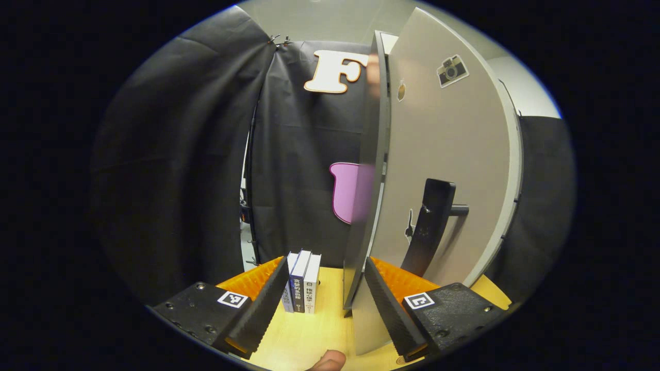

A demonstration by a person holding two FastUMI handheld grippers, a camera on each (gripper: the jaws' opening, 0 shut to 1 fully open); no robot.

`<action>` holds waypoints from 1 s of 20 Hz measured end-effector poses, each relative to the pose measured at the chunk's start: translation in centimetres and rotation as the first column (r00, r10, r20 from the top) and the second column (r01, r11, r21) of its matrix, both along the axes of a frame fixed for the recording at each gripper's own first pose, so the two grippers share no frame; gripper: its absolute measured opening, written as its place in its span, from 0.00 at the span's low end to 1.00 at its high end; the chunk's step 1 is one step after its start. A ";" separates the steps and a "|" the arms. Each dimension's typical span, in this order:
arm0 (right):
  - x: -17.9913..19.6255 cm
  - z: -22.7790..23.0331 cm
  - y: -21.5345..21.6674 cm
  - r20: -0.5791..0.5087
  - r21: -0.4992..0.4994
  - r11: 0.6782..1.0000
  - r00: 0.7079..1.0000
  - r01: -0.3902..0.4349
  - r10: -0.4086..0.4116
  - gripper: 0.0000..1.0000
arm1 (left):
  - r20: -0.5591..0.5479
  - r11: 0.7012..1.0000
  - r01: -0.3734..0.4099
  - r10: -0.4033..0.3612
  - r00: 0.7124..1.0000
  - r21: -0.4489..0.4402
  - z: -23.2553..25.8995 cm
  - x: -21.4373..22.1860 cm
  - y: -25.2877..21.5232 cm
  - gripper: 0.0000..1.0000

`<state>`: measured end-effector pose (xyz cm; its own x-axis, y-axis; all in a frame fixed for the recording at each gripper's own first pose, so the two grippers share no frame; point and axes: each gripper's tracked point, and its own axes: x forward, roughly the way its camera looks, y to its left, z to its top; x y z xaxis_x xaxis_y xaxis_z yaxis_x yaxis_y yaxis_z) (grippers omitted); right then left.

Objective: Grasp the bottle in the cabinet with the left hand and place it on the coaster, then close the right door with the right hand and the left door with the left hand.

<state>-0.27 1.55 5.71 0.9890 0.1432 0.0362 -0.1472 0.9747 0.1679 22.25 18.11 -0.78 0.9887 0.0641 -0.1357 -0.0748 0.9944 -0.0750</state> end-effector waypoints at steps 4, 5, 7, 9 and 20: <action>0.3 0.1 -0.2 -0.010 0.000 1.000 1.000 0.017 -0.017 0.94 | 0.007 1.000 0.003 -0.003 1.000 -0.005 -0.1 -0.1 -1.0 0.94; 0.3 0.1 0.0 -0.013 0.001 1.000 1.000 0.018 -0.018 0.94 | 0.003 1.000 0.004 -0.004 1.000 -0.019 -0.2 -0.1 -1.2 0.94; 0.5 -0.1 0.2 -0.016 0.000 1.000 1.000 0.019 -0.019 0.89 | 0.002 0.999 0.004 -0.004 1.000 -0.039 -0.3 -0.1 -1.4 0.95; 0.8 -0.4 0.6 -0.026 -0.006 1.000 0.999 0.019 -0.019 0.94 | 0.003 0.999 0.009 -0.009 1.000 -0.047 -0.4 -0.1 -1.7 0.95; 4.8 -2.1 3.3 -0.063 -0.034 0.999 0.998 -0.020 0.017 0.94 | 0.008 0.996 0.056 -0.055 0.998 -0.073 -0.3 0.2 -4.7 0.92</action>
